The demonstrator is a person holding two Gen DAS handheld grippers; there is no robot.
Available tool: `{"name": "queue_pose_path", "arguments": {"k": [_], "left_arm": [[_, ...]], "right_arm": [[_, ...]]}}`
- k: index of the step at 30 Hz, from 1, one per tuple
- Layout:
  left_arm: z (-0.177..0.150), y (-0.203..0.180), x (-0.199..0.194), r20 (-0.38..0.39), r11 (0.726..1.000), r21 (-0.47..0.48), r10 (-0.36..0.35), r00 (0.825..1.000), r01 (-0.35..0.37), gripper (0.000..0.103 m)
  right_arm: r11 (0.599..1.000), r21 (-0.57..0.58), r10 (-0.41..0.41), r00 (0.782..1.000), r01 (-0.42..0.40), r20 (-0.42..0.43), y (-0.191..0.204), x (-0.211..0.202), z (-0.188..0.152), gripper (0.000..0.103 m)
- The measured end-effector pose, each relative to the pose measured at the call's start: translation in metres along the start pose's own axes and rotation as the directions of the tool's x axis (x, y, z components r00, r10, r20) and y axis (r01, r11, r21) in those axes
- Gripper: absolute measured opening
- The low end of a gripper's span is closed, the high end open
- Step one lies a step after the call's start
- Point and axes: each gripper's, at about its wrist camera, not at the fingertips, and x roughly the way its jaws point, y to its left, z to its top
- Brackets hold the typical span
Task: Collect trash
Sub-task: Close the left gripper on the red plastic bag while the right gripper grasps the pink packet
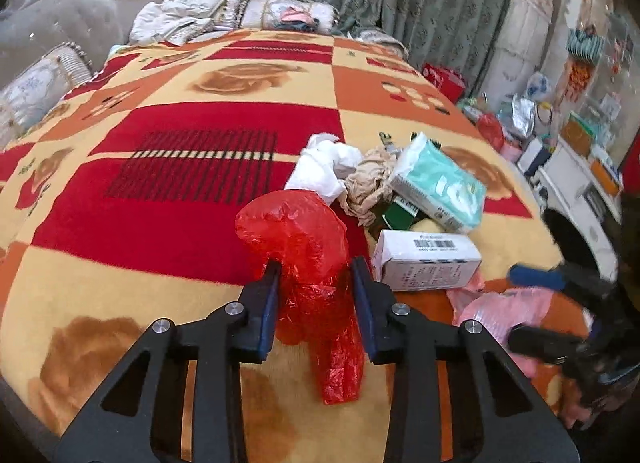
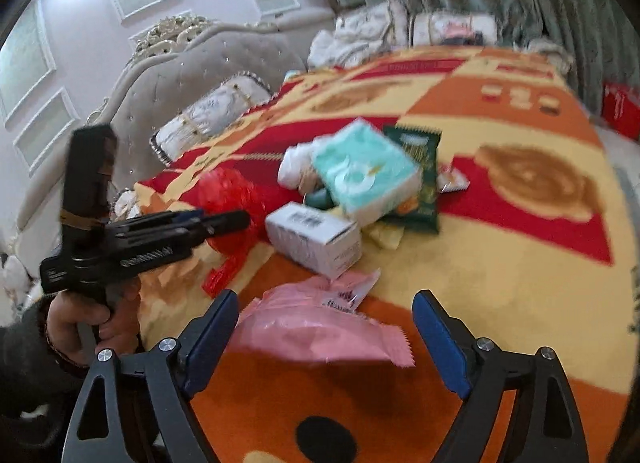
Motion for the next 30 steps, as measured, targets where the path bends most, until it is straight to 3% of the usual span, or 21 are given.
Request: {"name": "queue_pose_path", "arguments": {"k": [5,9,16,19,22,30], "left_arm": [[0.0,0.0,-0.01,0.011,0.999,-0.031,-0.017,1.0,0.017,0.031],[-0.001,-0.002,-0.011,0.005,0.999,-0.035,-0.022,1.0,0.022,0.031],[-0.006,-0.008,-0.013,-0.002,0.999,-0.036,-0.029,1.0,0.029,0.031],[-0.007,-0.011,-0.014,-0.001,0.999,-0.034,-0.031,1.0,0.031,0.031],[-0.008,-0.013,-0.018,0.006,0.999,-0.032,-0.039,0.999,0.039,0.031],[-0.008,-0.016,-0.03,0.013,0.995,-0.045,-0.088,0.996,0.088,0.031]], "right_arm": [[1.0,-0.005,-0.023,0.998,0.023,-0.062,-0.002,0.011,-0.001,0.086],[0.997,-0.068,-0.04,0.995,0.034,-0.088,0.003,0.012,-0.004,0.067],[0.986,-0.164,-0.051,0.991,0.031,-0.121,0.01,0.003,-0.018,0.047],[0.984,-0.175,-0.051,0.991,0.029,-0.122,0.009,-0.001,-0.022,0.03],[0.988,-0.151,-0.048,0.994,0.033,-0.096,0.005,-0.01,-0.021,0.024],[0.996,-0.064,-0.065,0.997,0.069,0.052,-0.012,-0.043,-0.007,0.024]]}}
